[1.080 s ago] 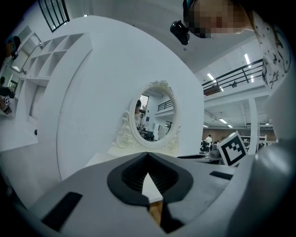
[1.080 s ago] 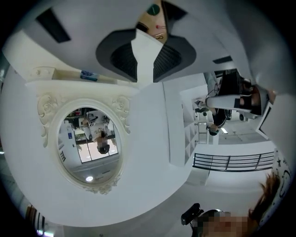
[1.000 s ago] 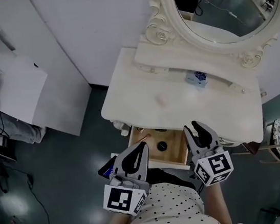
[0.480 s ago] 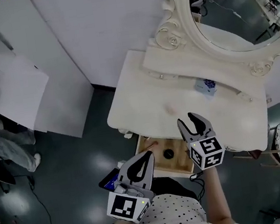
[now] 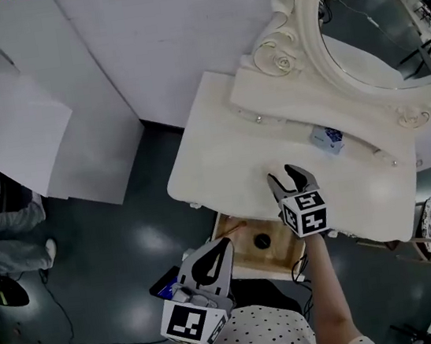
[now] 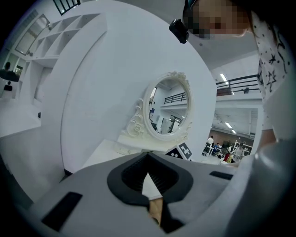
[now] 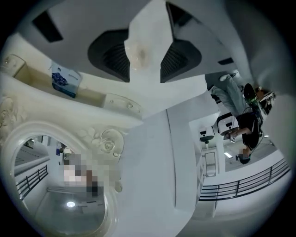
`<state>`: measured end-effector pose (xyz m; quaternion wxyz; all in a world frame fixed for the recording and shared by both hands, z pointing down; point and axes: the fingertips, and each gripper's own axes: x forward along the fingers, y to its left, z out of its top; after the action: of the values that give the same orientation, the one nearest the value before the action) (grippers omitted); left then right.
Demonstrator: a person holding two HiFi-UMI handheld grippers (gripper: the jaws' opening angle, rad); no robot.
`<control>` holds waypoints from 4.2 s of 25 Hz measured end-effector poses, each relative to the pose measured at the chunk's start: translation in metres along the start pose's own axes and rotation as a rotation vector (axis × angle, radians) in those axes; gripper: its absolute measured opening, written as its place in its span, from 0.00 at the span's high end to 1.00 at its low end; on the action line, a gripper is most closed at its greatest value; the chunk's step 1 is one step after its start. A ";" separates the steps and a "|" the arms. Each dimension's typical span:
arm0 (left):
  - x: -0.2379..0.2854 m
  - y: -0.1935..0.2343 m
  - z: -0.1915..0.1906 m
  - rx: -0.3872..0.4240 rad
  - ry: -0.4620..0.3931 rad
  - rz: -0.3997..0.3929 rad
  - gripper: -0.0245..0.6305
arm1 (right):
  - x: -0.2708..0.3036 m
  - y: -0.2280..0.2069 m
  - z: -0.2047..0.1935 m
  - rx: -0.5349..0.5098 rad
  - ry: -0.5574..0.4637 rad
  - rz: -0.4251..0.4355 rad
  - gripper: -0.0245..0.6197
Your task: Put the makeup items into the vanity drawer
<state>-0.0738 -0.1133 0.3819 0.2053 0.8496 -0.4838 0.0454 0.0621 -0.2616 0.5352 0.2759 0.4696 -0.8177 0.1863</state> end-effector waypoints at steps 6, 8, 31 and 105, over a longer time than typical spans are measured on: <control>0.003 0.014 0.000 -0.020 0.009 0.027 0.95 | 0.035 -0.011 -0.025 -0.029 0.109 -0.005 0.64; 0.003 0.018 0.001 -0.024 0.009 0.034 0.95 | 0.041 -0.013 -0.032 -0.037 0.139 -0.007 0.64; 0.003 0.018 0.001 -0.020 0.013 0.023 0.95 | 0.010 -0.011 -0.018 0.065 0.027 -0.036 0.73; -0.023 -0.121 -0.024 0.114 -0.080 -0.170 0.95 | -0.286 0.059 -0.047 0.158 -0.407 -0.118 0.73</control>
<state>0.0185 -0.0310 0.3600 0.1402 0.8989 -0.4145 0.0212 0.1398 -0.0161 0.3895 0.0781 0.5647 -0.8105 0.1347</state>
